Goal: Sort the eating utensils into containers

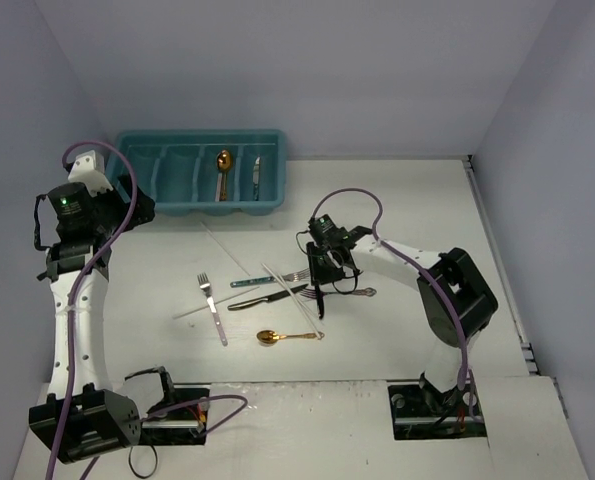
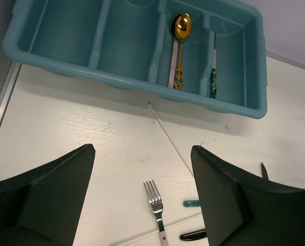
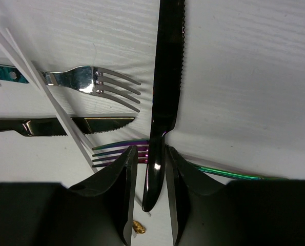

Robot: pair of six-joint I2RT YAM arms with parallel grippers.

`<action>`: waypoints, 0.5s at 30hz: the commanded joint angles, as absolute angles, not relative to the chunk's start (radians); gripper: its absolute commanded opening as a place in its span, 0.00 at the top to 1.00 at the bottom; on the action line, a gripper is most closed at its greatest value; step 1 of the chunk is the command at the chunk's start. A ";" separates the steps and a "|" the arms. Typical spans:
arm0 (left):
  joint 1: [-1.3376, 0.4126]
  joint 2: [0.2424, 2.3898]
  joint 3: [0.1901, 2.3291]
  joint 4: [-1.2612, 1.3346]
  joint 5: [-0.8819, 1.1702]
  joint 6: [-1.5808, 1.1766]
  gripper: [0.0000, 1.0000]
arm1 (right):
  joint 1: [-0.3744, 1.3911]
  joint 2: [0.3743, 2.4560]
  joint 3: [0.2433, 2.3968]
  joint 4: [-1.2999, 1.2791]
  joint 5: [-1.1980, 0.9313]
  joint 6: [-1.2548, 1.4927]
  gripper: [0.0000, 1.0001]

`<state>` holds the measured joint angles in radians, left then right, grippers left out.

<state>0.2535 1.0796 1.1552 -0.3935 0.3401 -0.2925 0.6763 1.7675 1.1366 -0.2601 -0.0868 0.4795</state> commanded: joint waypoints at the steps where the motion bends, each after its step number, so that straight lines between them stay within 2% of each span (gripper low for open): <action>1: 0.255 1.070 1.168 -0.334 0.349 -0.309 0.26 | 0.692 1.799 1.156 -0.244 -0.110 0.510 0.74; 15: 0.256 1.059 1.153 -0.334 0.359 -0.327 0.25 | 0.695 1.896 1.182 -0.242 -0.086 0.522 0.77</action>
<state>0.2535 1.0795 1.1482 -0.3931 0.3438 -0.3184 0.6888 1.8590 1.1570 -0.2384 -0.1047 0.5039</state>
